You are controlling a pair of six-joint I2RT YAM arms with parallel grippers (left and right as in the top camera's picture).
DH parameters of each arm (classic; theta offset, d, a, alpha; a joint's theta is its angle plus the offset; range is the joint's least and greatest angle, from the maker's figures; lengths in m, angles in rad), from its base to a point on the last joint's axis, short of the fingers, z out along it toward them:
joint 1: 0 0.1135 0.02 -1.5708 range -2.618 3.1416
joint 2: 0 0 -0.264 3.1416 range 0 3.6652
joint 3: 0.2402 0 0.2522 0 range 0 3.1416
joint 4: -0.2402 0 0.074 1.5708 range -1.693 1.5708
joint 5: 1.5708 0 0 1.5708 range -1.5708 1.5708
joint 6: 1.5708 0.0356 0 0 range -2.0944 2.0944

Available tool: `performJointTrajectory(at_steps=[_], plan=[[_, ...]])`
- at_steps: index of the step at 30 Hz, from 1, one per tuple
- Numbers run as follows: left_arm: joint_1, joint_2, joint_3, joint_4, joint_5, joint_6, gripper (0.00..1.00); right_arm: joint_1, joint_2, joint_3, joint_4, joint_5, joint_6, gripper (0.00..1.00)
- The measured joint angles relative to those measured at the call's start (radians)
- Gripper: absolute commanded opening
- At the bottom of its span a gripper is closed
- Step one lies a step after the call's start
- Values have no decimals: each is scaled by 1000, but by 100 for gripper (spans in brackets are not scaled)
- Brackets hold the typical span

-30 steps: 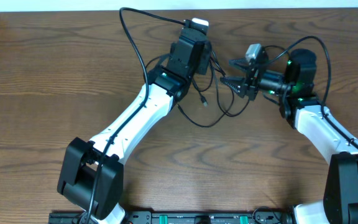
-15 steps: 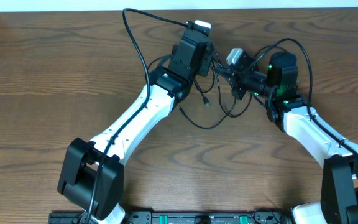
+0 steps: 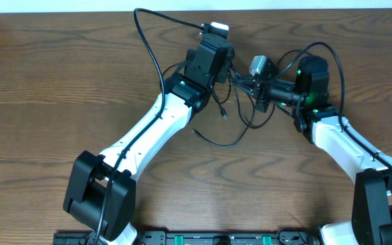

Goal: Untangle cables

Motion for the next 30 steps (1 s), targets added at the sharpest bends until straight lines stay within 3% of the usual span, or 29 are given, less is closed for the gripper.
performJointTrajectory(at_steps=[8,15,23,25,28,30], plan=[[29,0,0,-8,5,-1,8,-89,0,0,51,-163,72,1],[131,0,0,-49,-56,-3,8,-207,0,0,186,-333,187,1],[162,0,0,-71,-94,-4,8,-267,0,0,247,-401,296,3],[159,0,0,-71,-90,-4,8,-267,0,0,237,-404,306,10],[159,0,0,-71,-68,-8,8,-267,0,0,217,-396,320,36],[159,0,0,-71,-42,-15,8,-263,0,0,187,-367,314,44]])
